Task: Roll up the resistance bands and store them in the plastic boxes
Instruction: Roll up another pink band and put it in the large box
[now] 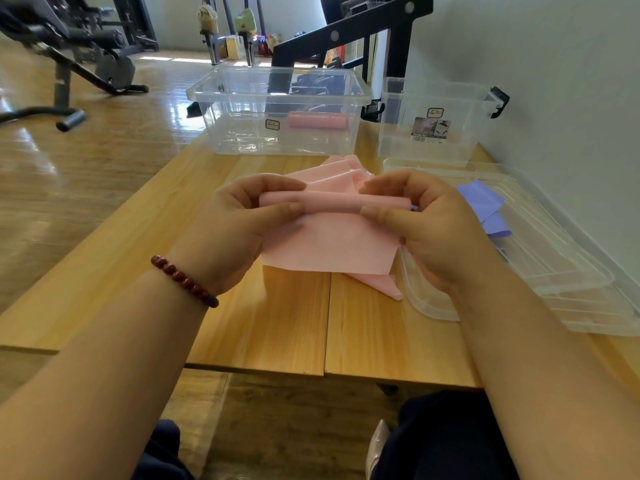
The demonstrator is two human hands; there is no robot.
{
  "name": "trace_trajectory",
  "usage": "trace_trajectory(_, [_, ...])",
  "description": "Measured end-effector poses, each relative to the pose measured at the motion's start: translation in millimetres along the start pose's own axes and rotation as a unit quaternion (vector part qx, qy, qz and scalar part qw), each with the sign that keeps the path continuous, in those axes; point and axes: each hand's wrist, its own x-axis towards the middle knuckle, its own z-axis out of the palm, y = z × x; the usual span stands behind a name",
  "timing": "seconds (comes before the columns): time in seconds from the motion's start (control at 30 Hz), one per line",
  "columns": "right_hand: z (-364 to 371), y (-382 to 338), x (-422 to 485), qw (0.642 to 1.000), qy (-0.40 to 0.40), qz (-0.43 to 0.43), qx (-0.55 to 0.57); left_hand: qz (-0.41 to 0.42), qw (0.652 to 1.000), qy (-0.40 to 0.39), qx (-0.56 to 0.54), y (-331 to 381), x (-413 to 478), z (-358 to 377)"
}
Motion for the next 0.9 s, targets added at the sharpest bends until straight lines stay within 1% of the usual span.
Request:
trace_trajectory(0.1, [0.2, -0.8, -1.6, 1.0, -0.001, 0.024, 0.001, 0.007, 1.0, -0.001, 0.006, -0.7, 0.2, -1.0])
trace_trajectory(0.2, [1.0, -0.4, -1.4, 1.0, 0.022, 0.0, -0.016, -0.009, 1.0, -0.022, -0.014, 0.4, -0.6, -1.2])
trace_trajectory(0.3, [1.0, -0.4, -1.1, 0.999, 0.033, -0.013, -0.019, -0.027, 0.999, -0.028, -0.005, -0.4, -0.4, -1.5])
trace_trajectory(0.43, [1.6, -0.8, -1.1, 0.999, 0.022, -0.029, -0.015, -0.012, 1.0, -0.016, -0.001, -0.2, -0.9, -0.8])
trace_trajectory(0.63, [-0.2, 0.8, -0.6, 0.999, 0.0, 0.023, -0.027, 0.008, 1.0, -0.012, 0.009, -2.4, -0.3, -3.3])
trace_trajectory(0.8, [-0.5, 0.5, -0.2, 0.999, 0.024, -0.017, -0.02, -0.011, 1.0, -0.021, 0.008, -3.1, -1.5, -3.6])
trace_trajectory(0.9, [0.1, 1.1, -0.3, 0.999, 0.024, -0.025, -0.015, -0.011, 1.0, -0.02, 0.009, -2.9, -1.4, -3.2])
